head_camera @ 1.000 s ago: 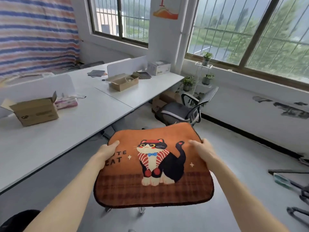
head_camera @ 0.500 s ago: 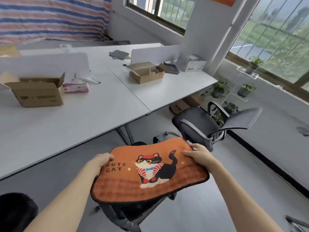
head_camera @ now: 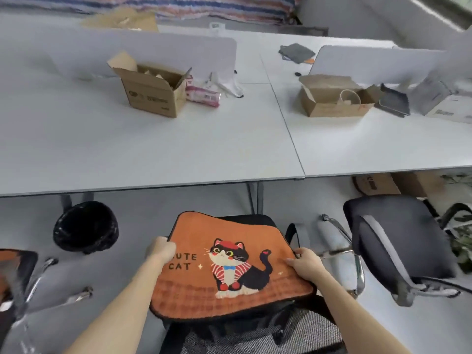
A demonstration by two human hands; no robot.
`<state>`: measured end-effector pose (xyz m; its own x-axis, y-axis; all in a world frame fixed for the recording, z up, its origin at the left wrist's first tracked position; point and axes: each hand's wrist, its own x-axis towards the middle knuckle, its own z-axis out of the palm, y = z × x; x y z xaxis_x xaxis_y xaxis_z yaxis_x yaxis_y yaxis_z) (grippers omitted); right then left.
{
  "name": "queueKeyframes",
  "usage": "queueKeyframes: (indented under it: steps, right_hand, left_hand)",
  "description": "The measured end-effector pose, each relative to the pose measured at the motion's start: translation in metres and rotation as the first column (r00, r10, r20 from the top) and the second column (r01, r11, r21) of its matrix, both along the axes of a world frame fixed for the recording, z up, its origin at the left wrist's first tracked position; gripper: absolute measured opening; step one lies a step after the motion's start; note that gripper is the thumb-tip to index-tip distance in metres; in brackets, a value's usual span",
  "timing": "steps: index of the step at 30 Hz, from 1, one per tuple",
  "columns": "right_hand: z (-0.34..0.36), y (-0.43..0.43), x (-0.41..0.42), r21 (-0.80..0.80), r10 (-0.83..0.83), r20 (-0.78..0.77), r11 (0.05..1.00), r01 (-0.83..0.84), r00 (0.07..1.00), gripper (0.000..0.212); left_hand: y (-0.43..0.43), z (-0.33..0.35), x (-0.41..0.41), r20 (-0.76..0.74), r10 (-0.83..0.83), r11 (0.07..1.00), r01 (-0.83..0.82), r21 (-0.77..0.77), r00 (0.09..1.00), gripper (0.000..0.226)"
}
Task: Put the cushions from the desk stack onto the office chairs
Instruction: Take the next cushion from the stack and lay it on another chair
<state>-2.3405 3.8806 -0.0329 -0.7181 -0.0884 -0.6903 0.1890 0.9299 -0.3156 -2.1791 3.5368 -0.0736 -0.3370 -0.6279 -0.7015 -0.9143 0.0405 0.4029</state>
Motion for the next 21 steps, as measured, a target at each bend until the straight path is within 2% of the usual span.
queueKeyframes:
  steps: [5,8,12,16,21]
  right_hand:
    - [-0.067,0.002,-0.039,0.01,0.062,-0.014,0.998,-0.062,0.998,0.056]
    - [-0.101,0.005,-0.054,0.028,0.04,-0.064,0.999,-0.039,0.997,0.05]
    - [-0.148,0.003,-0.062,0.042,0.009,-0.145,0.999,-0.003,0.989,0.037]
    - [-0.202,0.006,-0.056,0.089,-0.019,-0.12,0.996,0.029,0.993,0.034]
    - [-0.253,0.008,-0.044,0.147,-0.028,-0.026,0.989,0.031,0.999,0.047]
  left_hand:
    - [0.026,-0.049,-0.022,0.002,0.045,0.986,-0.044,-0.159,0.999,0.017]
    - [0.053,-0.077,-0.033,0.034,0.067,0.981,-0.06,-0.185,0.997,0.029]
    - [0.068,-0.128,-0.037,0.08,0.054,0.969,-0.032,-0.247,0.995,0.032]
    - [0.075,-0.192,-0.03,0.208,0.028,0.961,0.03,-0.274,0.978,0.032]
    - [0.091,-0.246,-0.012,0.363,0.011,0.966,0.084,-0.245,0.932,0.033]
